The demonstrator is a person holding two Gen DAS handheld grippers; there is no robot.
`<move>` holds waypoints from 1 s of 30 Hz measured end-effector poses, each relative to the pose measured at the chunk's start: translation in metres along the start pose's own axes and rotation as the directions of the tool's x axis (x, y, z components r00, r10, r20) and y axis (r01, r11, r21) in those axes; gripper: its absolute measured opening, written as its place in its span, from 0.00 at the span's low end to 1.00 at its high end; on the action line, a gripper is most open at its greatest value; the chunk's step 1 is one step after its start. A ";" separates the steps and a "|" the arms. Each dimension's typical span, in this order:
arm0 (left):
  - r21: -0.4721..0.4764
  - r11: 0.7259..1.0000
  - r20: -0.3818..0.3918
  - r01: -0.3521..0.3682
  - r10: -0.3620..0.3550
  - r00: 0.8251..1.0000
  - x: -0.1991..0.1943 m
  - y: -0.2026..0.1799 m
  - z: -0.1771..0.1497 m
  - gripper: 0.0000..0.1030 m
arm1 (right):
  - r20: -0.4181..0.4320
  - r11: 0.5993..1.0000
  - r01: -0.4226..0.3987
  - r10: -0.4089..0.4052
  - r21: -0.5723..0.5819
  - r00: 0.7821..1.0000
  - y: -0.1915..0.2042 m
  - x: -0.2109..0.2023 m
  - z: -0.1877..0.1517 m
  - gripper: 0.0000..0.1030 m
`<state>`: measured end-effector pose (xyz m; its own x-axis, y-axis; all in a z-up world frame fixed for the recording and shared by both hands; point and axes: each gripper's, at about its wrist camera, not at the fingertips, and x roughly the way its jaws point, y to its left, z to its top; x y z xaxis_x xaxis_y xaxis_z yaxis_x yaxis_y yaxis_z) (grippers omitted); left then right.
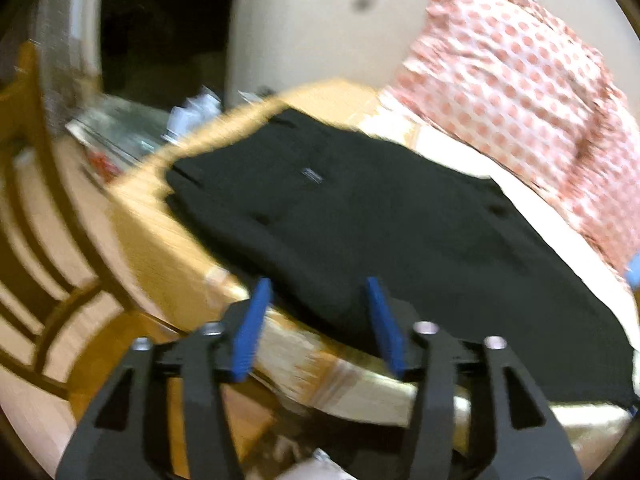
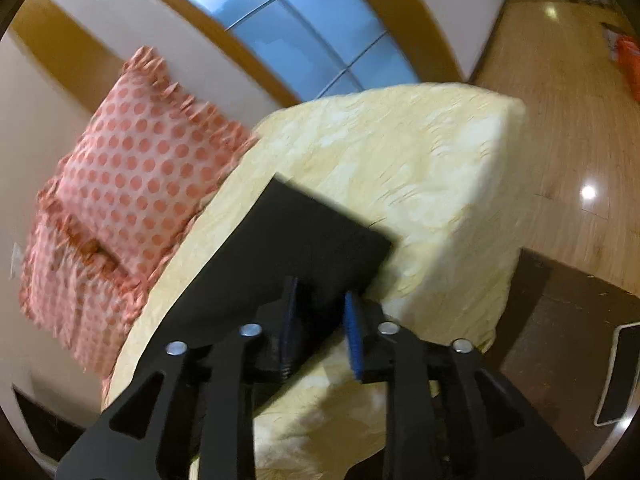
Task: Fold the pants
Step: 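Lay the folded legs down and open both grippers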
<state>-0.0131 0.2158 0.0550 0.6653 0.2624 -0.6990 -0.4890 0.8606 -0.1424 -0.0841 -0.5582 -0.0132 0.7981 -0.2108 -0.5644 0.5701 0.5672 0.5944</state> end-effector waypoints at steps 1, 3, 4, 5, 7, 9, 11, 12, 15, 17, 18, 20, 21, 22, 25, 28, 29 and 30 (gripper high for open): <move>-0.010 0.999 0.041 -0.041 0.041 0.998 -0.007 0.002 0.002 0.63 | 0.059 0.998 0.053 -0.052 -0.020 0.997 0.001 -0.007 0.004 0.37; -0.009 0.999 0.101 -0.053 0.054 0.993 -0.020 -0.001 0.005 0.64 | 0.107 0.993 0.070 -0.060 -0.094 0.992 0.010 -0.012 0.012 0.37; 0.003 0.999 0.116 -0.039 0.038 0.992 -0.024 -0.005 0.006 0.69 | 0.092 0.987 0.053 -0.039 -0.155 0.995 0.020 -0.007 0.015 0.37; 0.025 1.000 0.131 -0.013 0.010 0.991 -0.028 -0.014 0.007 0.73 | 0.061 0.977 0.028 -0.016 -0.210 0.998 0.031 0.000 0.017 0.37; 0.094 0.994 0.138 0.051 -0.064 0.988 -0.031 -0.041 0.005 0.80 | -0.001 0.950 -0.015 0.016 -0.311 1.000 0.052 0.019 0.019 0.37; 0.167 0.980 0.119 0.106 -0.127 0.985 -0.028 -0.066 -0.002 0.80 | -0.029 0.921 -0.006 -0.005 -0.389 1.000 0.069 0.038 0.019 0.37; 0.237 0.959 0.069 0.155 -0.176 0.982 -0.018 -0.095 -0.012 0.80 | -0.057 0.898 0.003 -0.032 -0.439 0.998 0.079 0.059 0.021 0.36; 0.254 0.952 0.051 0.170 -0.189 0.981 -0.014 -0.102 -0.016 0.80 | -0.061 0.889 0.017 -0.050 -0.458 0.997 0.083 0.067 0.022 0.36; 0.302 0.929 -0.018 0.214 -0.219 0.976 0.001 -0.126 -0.031 0.80 | -0.089 0.857 0.042 -0.102 -0.514 0.991 0.088 0.088 0.022 0.36; 0.315 0.922 -0.055 0.224 -0.219 0.974 0.011 -0.135 -0.040 0.80 | -0.086 0.825 0.053 -0.123 -0.563 0.989 0.090 0.093 0.021 0.37; 0.314 0.921 -0.069 0.230 -0.220 0.973 0.015 -0.136 -0.043 0.81 | -0.085 0.808 0.058 -0.133 -0.586 0.987 0.092 0.094 0.020 0.37; 0.302 0.922 -0.101 0.243 -0.223 0.970 0.021 -0.136 -0.049 0.82 | -0.087 0.783 0.058 -0.142 -0.619 0.986 0.093 0.094 0.018 0.37; 0.296 0.923 -0.107 0.244 -0.222 0.969 0.023 -0.135 -0.051 0.83 | -0.087 0.772 0.057 -0.144 -0.634 0.986 0.094 0.094 0.017 0.36; 0.294 0.924 -0.109 0.244 -0.222 0.969 0.026 -0.135 -0.050 0.84 | -0.078 0.753 0.059 -0.146 -0.655 0.986 0.094 0.092 0.014 0.34; 0.298 0.923 -0.106 0.244 -0.222 0.969 0.027 -0.135 -0.052 0.87 | -0.058 0.713 0.063 -0.144 -0.699 0.988 0.095 0.091 0.009 0.12; 0.309 0.922 -0.103 0.232 -0.210 0.972 0.030 -0.141 -0.053 0.89 | -0.057 0.705 0.068 -0.152 -0.706 0.987 0.096 0.092 0.012 0.07; 0.312 0.922 -0.100 0.228 -0.207 0.973 0.030 -0.142 -0.053 0.89 | -0.044 0.700 0.082 -0.161 -0.710 0.986 0.099 0.094 0.014 0.07; 0.312 0.923 -0.099 0.226 -0.205 0.974 0.031 -0.143 -0.052 0.90 | -0.024 0.695 0.107 -0.176 -0.711 0.984 0.099 0.096 0.014 0.07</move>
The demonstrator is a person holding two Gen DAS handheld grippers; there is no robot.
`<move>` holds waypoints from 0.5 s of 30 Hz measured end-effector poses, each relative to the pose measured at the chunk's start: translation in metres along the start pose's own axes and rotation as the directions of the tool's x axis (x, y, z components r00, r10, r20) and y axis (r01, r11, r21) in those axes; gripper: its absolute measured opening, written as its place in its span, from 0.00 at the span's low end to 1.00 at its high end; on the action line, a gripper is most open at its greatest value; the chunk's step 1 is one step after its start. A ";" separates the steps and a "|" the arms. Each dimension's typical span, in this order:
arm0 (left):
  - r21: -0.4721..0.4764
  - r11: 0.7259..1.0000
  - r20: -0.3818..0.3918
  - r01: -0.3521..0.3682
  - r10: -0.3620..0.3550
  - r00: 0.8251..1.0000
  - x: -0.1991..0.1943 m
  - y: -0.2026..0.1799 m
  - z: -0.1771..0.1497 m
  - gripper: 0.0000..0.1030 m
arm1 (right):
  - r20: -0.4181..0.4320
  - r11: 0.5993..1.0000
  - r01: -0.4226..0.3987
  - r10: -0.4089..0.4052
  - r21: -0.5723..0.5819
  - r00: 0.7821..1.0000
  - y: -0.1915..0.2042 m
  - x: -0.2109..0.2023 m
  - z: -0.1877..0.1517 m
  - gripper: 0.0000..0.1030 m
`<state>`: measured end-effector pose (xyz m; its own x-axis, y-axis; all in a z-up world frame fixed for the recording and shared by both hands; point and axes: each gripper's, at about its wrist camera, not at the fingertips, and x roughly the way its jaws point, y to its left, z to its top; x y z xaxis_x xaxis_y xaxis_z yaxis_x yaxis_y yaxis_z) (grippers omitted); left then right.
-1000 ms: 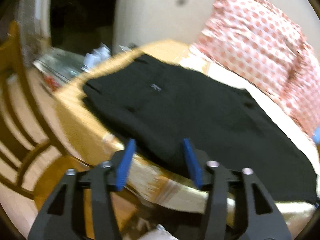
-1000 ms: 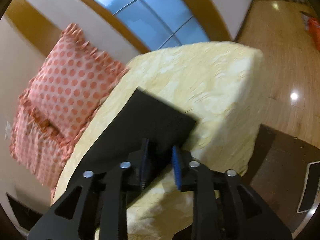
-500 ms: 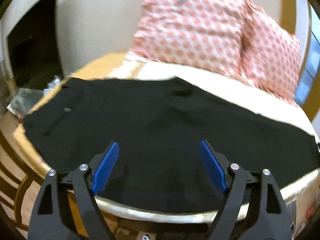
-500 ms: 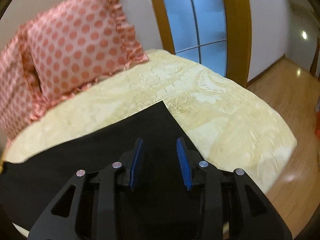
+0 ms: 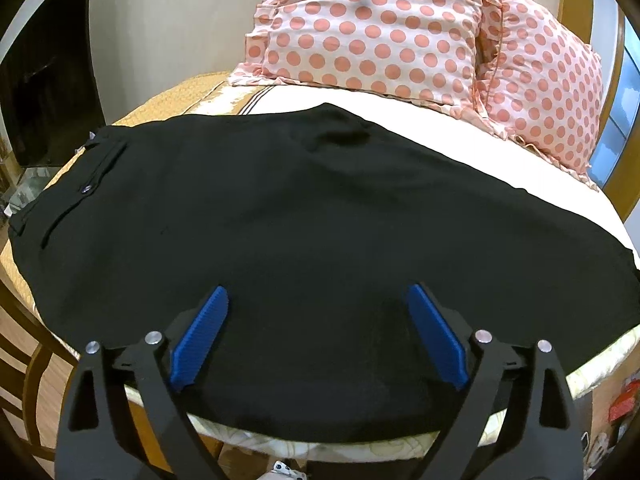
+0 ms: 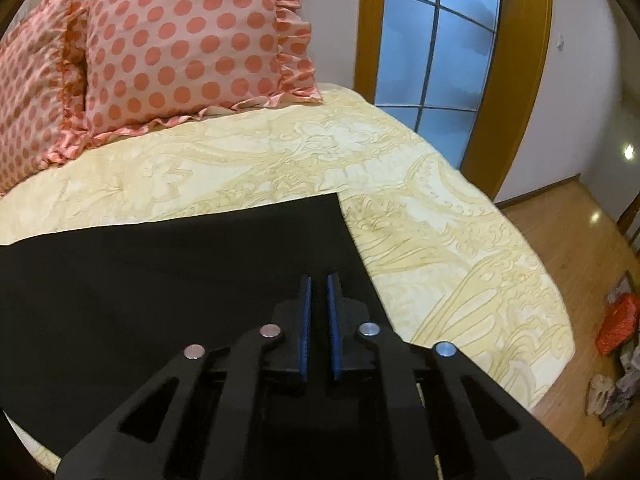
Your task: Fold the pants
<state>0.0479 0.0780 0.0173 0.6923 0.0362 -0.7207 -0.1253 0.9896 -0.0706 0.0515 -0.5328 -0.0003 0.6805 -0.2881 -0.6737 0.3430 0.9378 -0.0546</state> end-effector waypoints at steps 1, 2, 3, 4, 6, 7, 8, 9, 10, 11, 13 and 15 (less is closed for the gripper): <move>-0.001 1.000 0.001 -0.001 0.001 1.000 0.001 -0.001 0.000 0.91 | 0.004 1.000 0.026 -0.026 0.001 1.000 0.001 0.003 0.002 0.07; 0.000 1.000 0.004 0.000 0.000 1.000 0.002 -0.002 0.000 0.92 | 0.007 0.999 0.033 -0.033 0.002 0.999 0.001 0.005 0.003 0.07; 0.004 1.000 0.007 -0.002 0.002 1.000 0.002 -0.002 0.000 0.93 | 0.009 0.999 0.050 -0.050 -0.003 0.999 0.004 0.006 0.004 0.07; 0.012 1.000 0.011 -0.006 0.006 1.000 0.002 -0.004 -0.001 0.94 | 0.010 0.998 0.069 -0.069 -0.010 0.998 0.005 0.006 0.004 0.09; 0.034 0.999 0.020 -0.016 0.015 1.000 0.004 -0.007 -0.003 0.96 | 0.003 0.997 0.082 -0.082 0.008 0.997 0.004 0.004 0.003 0.13; 0.049 0.999 0.026 -0.024 0.022 0.999 0.004 -0.009 -0.004 0.96 | -0.001 0.995 0.086 -0.086 0.048 0.996 -0.002 0.000 0.002 0.19; 0.060 0.998 0.031 -0.030 0.028 0.999 0.005 -0.011 -0.005 0.96 | 0.005 0.991 0.090 -0.091 0.097 0.996 -0.010 -0.007 0.000 0.27; 0.069 0.997 0.036 -0.033 0.030 0.999 0.005 -0.012 -0.006 0.97 | 0.019 0.984 0.087 -0.091 0.154 0.996 -0.019 -0.014 -0.004 0.47; 0.075 0.997 0.043 -0.030 0.027 0.999 0.005 -0.012 -0.007 0.98 | 0.052 0.966 0.067 -0.082 0.251 0.995 -0.035 -0.027 -0.013 0.63; 0.077 0.997 0.048 -0.028 0.024 0.999 0.004 -0.012 -0.008 0.98 | 0.066 0.953 0.055 -0.078 0.299 0.995 -0.043 -0.033 -0.019 0.64; 0.083 0.996 0.058 -0.024 0.019 0.998 0.004 -0.011 -0.009 0.98 | 0.076 0.915 0.038 -0.074 0.401 0.994 -0.063 -0.045 -0.035 0.64; 0.090 0.996 0.063 -0.021 0.016 0.998 0.005 -0.012 -0.009 0.98 | 0.062 0.888 0.030 -0.065 0.458 0.996 -0.076 -0.047 -0.048 0.64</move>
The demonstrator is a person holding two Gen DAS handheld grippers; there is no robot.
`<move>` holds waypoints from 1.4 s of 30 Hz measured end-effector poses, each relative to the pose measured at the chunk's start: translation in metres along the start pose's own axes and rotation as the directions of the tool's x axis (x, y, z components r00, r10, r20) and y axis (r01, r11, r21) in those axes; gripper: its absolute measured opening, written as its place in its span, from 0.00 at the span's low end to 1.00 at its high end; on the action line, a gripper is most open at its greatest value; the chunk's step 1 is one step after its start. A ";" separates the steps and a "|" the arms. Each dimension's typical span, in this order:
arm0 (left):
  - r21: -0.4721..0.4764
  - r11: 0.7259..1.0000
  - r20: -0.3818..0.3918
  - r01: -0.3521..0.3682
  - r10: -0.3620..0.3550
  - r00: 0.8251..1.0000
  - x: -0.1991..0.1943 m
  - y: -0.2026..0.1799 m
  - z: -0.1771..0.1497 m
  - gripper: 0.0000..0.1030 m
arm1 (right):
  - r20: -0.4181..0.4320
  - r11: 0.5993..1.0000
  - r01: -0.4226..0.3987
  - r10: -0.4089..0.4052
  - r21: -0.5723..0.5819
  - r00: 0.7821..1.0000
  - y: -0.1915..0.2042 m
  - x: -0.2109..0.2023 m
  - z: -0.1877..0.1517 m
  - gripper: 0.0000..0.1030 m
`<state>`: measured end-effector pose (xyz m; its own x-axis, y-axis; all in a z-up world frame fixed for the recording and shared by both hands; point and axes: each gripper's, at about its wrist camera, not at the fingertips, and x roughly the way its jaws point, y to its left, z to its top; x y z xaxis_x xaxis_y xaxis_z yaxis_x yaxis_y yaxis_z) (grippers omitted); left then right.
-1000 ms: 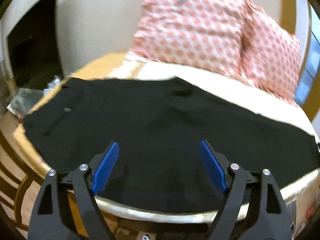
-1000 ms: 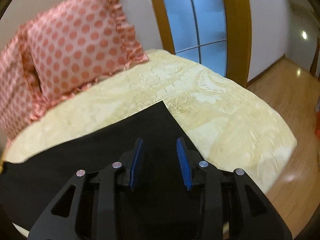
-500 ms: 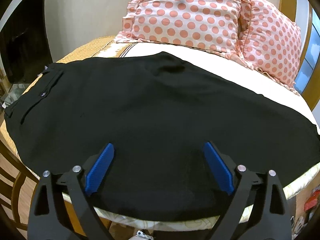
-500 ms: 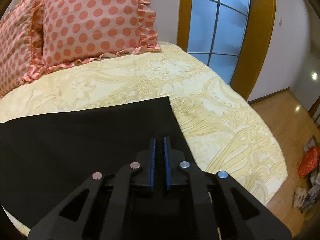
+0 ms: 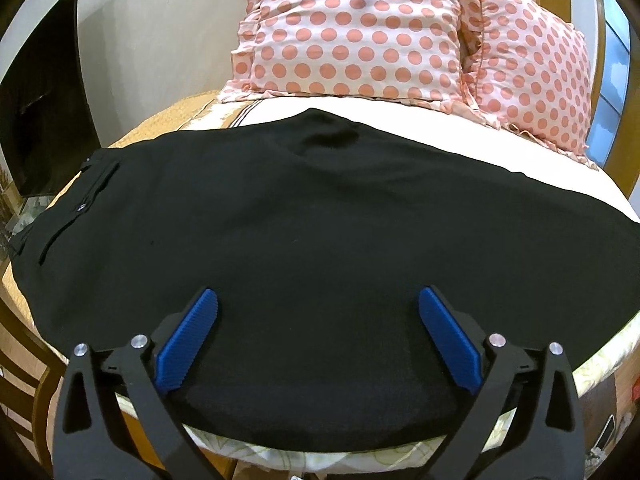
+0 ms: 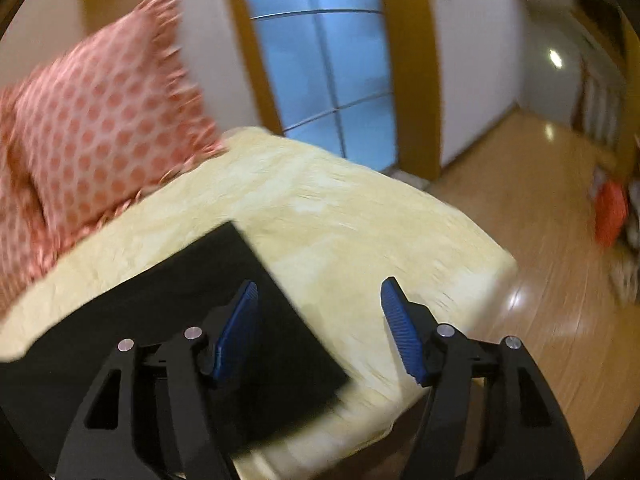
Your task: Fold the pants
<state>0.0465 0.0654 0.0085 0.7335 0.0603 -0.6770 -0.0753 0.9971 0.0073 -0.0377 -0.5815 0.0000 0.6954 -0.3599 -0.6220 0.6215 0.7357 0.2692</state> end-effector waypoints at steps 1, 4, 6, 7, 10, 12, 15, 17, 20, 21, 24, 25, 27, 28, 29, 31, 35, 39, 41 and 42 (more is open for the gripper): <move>0.005 1.000 0.003 -0.001 0.001 1.000 0.001 -0.001 0.000 0.98 | -0.016 1.000 -0.006 0.007 0.026 1.000 -0.007 0.001 -0.004 0.64; 0.014 1.000 0.009 -0.006 0.006 1.000 0.001 -0.002 -0.001 0.98 | -0.014 0.999 -0.034 0.034 0.024 0.999 -0.005 -0.004 -0.017 0.61; 0.011 1.000 0.008 -0.003 0.003 1.000 0.001 -0.002 0.000 0.98 | -0.014 0.997 -0.078 0.078 0.012 0.997 0.004 -0.011 -0.027 0.57; 0.010 1.000 0.011 -0.001 0.001 1.000 0.001 -0.002 -0.001 0.98 | -0.010 0.995 -0.101 0.101 0.005 0.995 0.010 -0.016 -0.035 0.55; 0.013 1.000 0.012 -0.008 0.008 1.000 0.001 -0.004 -0.001 0.98 | -0.022 0.980 -0.197 0.197 -0.004 0.980 0.028 -0.027 -0.053 0.48; 0.011 1.000 0.011 -0.008 0.008 1.000 0.001 -0.004 -0.001 0.98 | -0.036 0.959 -0.284 0.283 -0.017 0.958 0.043 -0.035 -0.066 0.45; 0.010 1.000 0.012 -0.010 0.010 1.000 0.002 -0.004 -0.001 0.98 | -0.048 0.941 -0.337 0.335 -0.035 0.941 0.059 -0.038 -0.075 0.40; 0.010 1.000 0.013 -0.010 0.009 1.000 0.002 -0.003 -0.001 0.98 | -0.019 0.952 -0.305 0.305 -0.006 0.952 0.058 -0.033 -0.070 0.35; 0.007 1.000 0.016 -0.003 0.003 1.000 0.000 -0.003 -0.002 0.98 | 0.013 0.943 -0.309 0.310 0.121 0.951 0.040 -0.022 -0.060 0.29; 0.005 1.000 0.018 0.000 0.000 1.000 -0.001 -0.002 -0.002 0.98 | 0.018 0.939 -0.311 0.312 0.145 0.950 0.035 -0.019 -0.058 0.27; -0.002 1.000 0.027 0.008 -0.008 1.000 -0.003 -0.001 -0.003 0.98 | 0.034 0.916 -0.325 0.326 0.237 0.945 0.020 -0.011 -0.055 0.15; -0.001 1.000 0.030 0.011 -0.011 0.999 -0.003 0.000 -0.004 0.98 | 0.035 0.905 -0.332 0.335 0.266 0.941 0.016 -0.008 -0.055 0.09; 0.007 1.000 0.038 0.008 -0.009 0.999 -0.003 0.000 -0.005 0.98 | 0.036 0.911 -0.323 0.325 0.258 0.945 0.020 -0.009 -0.053 0.06; 0.015 1.000 0.040 0.004 -0.004 0.999 -0.003 -0.001 -0.006 0.98 | 0.042 0.921 -0.312 0.311 0.234 0.949 0.025 -0.013 -0.052 0.05; 0.022 1.000 0.042 0.001 -0.001 0.999 -0.002 -0.002 -0.007 0.98 | 0.057 0.935 -0.302 0.296 0.186 0.953 0.036 -0.021 -0.048 0.05; 0.018 1.000 0.047 0.007 -0.008 0.999 -0.002 -0.001 -0.007 0.98 | 0.088 0.938 -0.327 0.319 0.117 0.944 0.058 -0.035 -0.039 0.05; 0.017 1.000 0.055 0.017 -0.017 0.998 -0.004 0.000 -0.009 0.98 | 0.127 0.885 -0.461 0.465 -0.062 0.876 0.138 -0.077 -0.019 0.05; 0.012 1.000 0.060 0.015 -0.016 0.998 -0.004 0.000 -0.009 0.98 | 0.021 0.715 -0.646 0.675 -0.267 0.738 0.246 -0.116 -0.038 0.05; 0.003 1.000 0.062 0.017 -0.017 0.998 -0.005 0.000 -0.009 0.98 | -0.146 0.567 -0.729 0.742 -0.385 0.654 0.316 -0.130 -0.078 0.05; -0.002 1.000 0.063 0.018 -0.018 0.998 -0.006 0.000 -0.009 0.98 | -0.218 0.514 -0.749 0.744 -0.418 0.631 0.337 -0.133 -0.096 0.05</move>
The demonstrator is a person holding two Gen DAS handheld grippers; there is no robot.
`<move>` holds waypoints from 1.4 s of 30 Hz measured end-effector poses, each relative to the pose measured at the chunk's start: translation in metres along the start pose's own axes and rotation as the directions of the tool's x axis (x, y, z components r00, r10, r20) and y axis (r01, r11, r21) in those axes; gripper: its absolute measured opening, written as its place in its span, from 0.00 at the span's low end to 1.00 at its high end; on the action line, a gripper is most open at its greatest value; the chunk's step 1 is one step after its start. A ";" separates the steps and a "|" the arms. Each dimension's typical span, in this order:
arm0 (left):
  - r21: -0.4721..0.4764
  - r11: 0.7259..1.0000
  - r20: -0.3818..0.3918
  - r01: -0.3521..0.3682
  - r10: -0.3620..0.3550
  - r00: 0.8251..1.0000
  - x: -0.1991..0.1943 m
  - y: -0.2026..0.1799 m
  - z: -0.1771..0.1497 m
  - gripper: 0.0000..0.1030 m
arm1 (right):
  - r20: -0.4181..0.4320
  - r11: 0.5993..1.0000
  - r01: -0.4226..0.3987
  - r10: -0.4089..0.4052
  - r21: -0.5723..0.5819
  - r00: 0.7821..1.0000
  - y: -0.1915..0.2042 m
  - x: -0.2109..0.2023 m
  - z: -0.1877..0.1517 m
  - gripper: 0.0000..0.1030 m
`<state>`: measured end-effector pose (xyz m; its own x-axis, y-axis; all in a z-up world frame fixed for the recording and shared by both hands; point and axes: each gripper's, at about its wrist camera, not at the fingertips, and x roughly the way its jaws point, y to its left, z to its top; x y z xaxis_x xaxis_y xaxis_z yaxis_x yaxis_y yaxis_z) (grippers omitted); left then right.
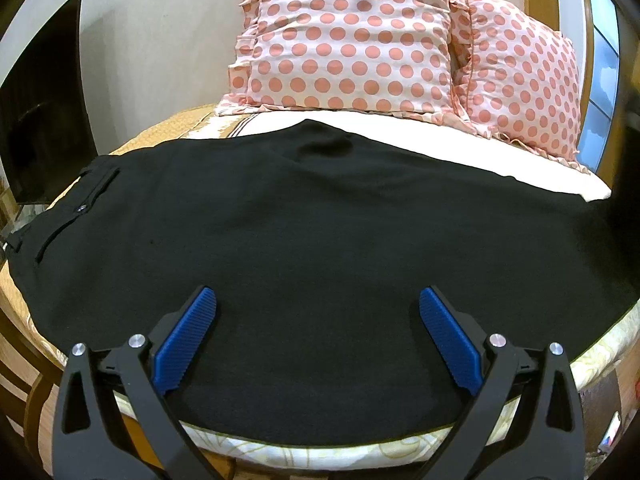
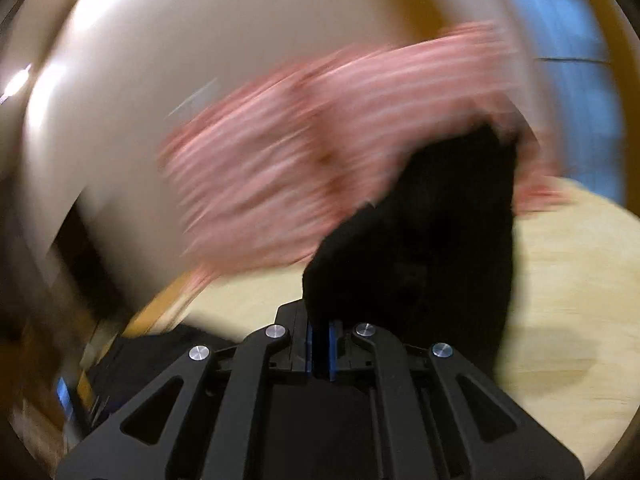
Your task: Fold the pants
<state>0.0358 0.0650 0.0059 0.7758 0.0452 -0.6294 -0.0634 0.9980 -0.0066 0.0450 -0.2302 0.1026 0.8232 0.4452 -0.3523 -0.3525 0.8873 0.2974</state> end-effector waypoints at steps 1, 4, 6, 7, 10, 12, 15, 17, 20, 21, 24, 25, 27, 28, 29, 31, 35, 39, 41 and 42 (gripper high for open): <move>-0.006 1.000 0.000 0.003 -0.003 1.000 -0.001 0.001 0.000 0.98 | -0.111 0.995 -0.064 0.056 -0.070 0.992 0.029 0.031 -0.016 0.05; -0.025 0.999 -0.003 0.026 -0.026 1.000 -0.005 0.004 0.000 0.98 | -0.339 0.978 -0.122 0.059 -0.167 0.939 0.070 0.090 -0.067 0.05; -0.042 0.998 -0.004 0.053 -0.053 0.999 -0.010 0.009 0.000 0.98 | -0.394 0.978 -0.134 0.063 -0.157 0.917 0.075 0.105 -0.084 0.05; -0.057 0.996 0.002 0.068 -0.068 0.998 -0.014 0.014 0.000 0.98 | -0.383 0.978 -0.122 0.050 -0.167 0.923 0.076 0.106 -0.085 0.05; -0.093 0.992 0.014 0.081 -0.080 0.997 -0.020 0.024 0.000 0.98 | -0.321 0.982 -0.090 0.033 -0.166 0.946 0.077 0.101 -0.068 0.05; -0.130 0.988 0.025 0.079 -0.076 0.997 -0.024 0.032 0.002 0.98 | -0.263 0.987 -0.057 0.017 -0.147 0.965 0.078 0.098 -0.057 0.05; -0.191 0.979 0.073 0.067 -0.054 0.996 -0.034 0.049 0.006 0.98 | -0.277 0.979 -0.067 0.011 -0.194 0.961 0.095 0.104 -0.063 0.05; -0.232 0.972 0.110 0.040 -0.014 0.994 -0.046 0.064 0.009 0.98 | -0.312 0.961 -0.075 -0.012 -0.267 0.950 0.107 0.111 -0.080 0.05; -0.282 0.959 0.135 -0.021 0.061 0.989 -0.060 0.088 0.011 0.98 | -0.322 0.947 -0.092 -0.013 -0.308 0.947 0.117 0.108 -0.095 0.05; -0.302 0.953 0.139 -0.039 0.085 0.987 -0.064 0.096 0.011 0.98 | -0.320 0.939 -0.091 -0.021 -0.331 0.947 0.120 0.107 -0.099 0.06; -0.385 0.920 0.131 -0.070 0.130 0.983 -0.072 0.127 0.010 0.98 | -0.316 0.897 -0.090 -0.057 -0.433 0.947 0.133 0.100 -0.112 0.17; -0.426 0.902 0.125 -0.070 0.136 0.983 -0.074 0.140 0.009 0.98 | -0.325 0.881 -0.118 -0.043 -0.458 0.945 0.137 0.097 -0.114 0.23; -0.492 0.869 0.120 -0.055 0.130 0.984 -0.077 0.159 0.006 0.98 | -0.361 0.888 -0.211 0.056 -0.408 0.931 0.138 0.090 -0.112 0.43; -0.534 0.845 0.116 -0.044 0.124 0.985 -0.079 0.171 0.003 0.98 | -0.358 0.901 -0.254 0.121 -0.352 0.926 0.134 0.084 -0.107 0.48; -0.564 0.825 0.113 -0.035 0.119 0.986 -0.080 0.180 0.001 0.98 | -0.340 0.913 -0.261 0.148 -0.315 0.929 0.130 0.082 -0.102 0.48; -0.608 0.793 0.102 -0.028 0.113 0.988 -0.080 0.194 -0.005 0.98 | -0.276 0.936 -0.226 0.150 -0.269 0.949 0.121 0.079 -0.091 0.48; -0.660 0.751 0.073 -0.030 0.104 0.992 -0.077 0.212 -0.010 0.98 | -0.335 0.951 -0.108 0.005 -0.289 0.942 0.113 0.104 -0.094 0.48; -0.693 0.721 0.027 -0.022 0.057 0.998 -0.066 0.224 -0.012 0.98 | -0.348 0.950 -0.117 0.009 -0.291 0.937 0.111 0.107 -0.101 0.48; -0.706 0.708 0.014 -0.009 0.027 1.000 -0.059 0.228 -0.011 0.98 | -0.352 0.957 -0.128 0.030 -0.259 0.936 0.107 0.107 -0.101 0.48; -0.713 0.701 0.014 0.001 0.013 1.000 -0.056 0.230 -0.010 0.98 | -0.352 0.959 -0.133 0.038 -0.251 0.935 0.105 0.107 -0.100 0.49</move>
<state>-0.0281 0.2920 0.0317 0.7833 0.0586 -0.6189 -0.4919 0.6672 -0.5594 0.0517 -0.0772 0.0069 0.6000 0.4923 -0.6306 -0.5593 0.8217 0.1093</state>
